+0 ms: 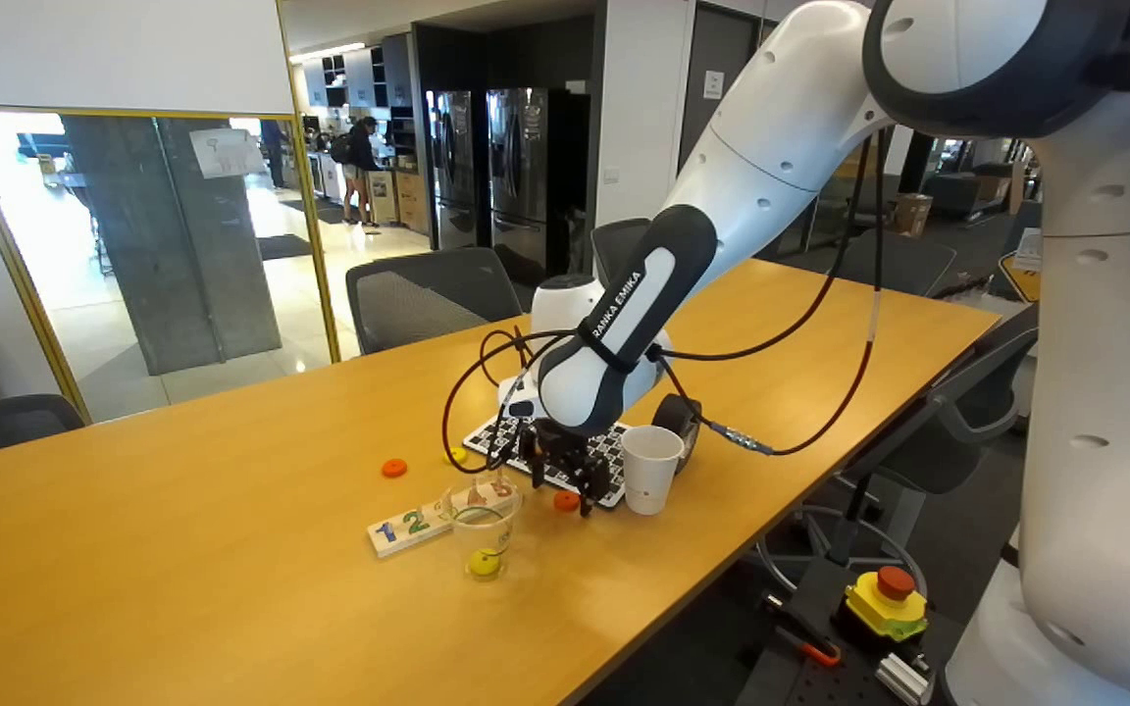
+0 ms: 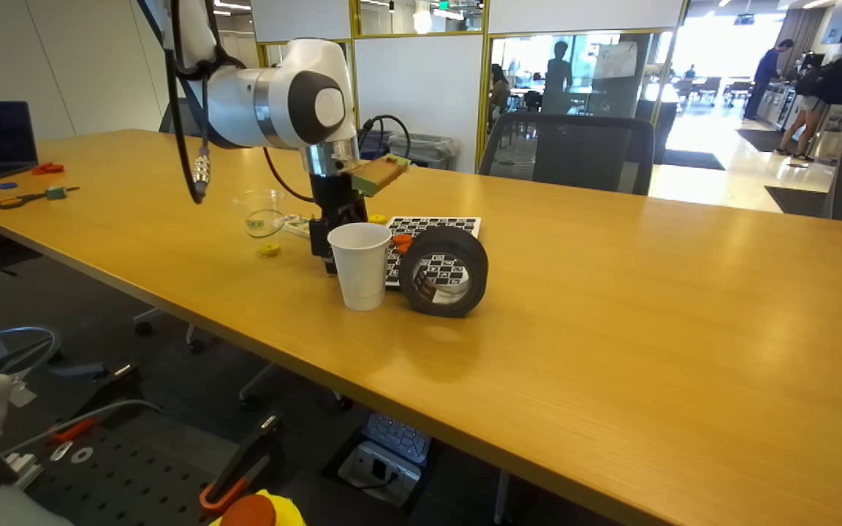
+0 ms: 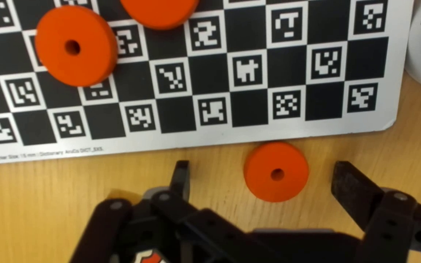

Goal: Put the orange rings in the white cup and put the yellow rings in the clear cup

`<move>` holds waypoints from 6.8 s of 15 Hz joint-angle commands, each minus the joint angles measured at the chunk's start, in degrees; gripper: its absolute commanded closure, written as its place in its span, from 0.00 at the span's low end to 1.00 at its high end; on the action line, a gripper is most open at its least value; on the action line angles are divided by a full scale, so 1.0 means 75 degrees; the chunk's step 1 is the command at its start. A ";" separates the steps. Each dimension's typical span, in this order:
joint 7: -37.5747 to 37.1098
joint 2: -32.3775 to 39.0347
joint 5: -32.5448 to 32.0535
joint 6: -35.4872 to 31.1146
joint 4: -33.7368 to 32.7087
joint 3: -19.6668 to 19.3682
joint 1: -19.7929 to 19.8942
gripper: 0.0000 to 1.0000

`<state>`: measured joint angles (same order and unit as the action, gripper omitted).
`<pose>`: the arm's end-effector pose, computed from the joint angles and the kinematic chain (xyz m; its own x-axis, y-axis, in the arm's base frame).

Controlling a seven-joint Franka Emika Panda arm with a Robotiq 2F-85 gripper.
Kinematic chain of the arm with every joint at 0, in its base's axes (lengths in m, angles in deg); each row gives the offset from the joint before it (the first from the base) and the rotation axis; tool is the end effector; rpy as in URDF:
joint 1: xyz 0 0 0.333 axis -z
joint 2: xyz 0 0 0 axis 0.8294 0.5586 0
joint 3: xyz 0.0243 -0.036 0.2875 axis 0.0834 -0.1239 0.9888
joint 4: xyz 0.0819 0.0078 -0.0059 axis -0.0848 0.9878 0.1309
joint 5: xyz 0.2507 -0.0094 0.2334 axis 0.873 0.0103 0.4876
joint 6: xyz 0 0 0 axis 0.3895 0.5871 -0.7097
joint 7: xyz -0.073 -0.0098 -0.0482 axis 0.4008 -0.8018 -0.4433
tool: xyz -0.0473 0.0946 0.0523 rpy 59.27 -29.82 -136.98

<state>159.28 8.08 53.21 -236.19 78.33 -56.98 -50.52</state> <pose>0.4861 -0.0055 0.2210 -0.0882 0.9943 -0.0595 0.9953 0.0904 0.0352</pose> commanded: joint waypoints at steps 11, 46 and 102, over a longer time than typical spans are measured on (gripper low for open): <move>0.0086 -0.0475 0.0751 0.0707 0.0016 0.0041 0.0070 0.78; -0.6384 -0.3428 0.0765 0.1900 0.1440 -0.1591 0.0023 0.11; -0.6911 -0.3121 0.1563 0.2488 0.0324 -0.0916 0.0284 0.78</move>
<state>109.79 -6.30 64.07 -220.04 74.72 -62.76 -47.20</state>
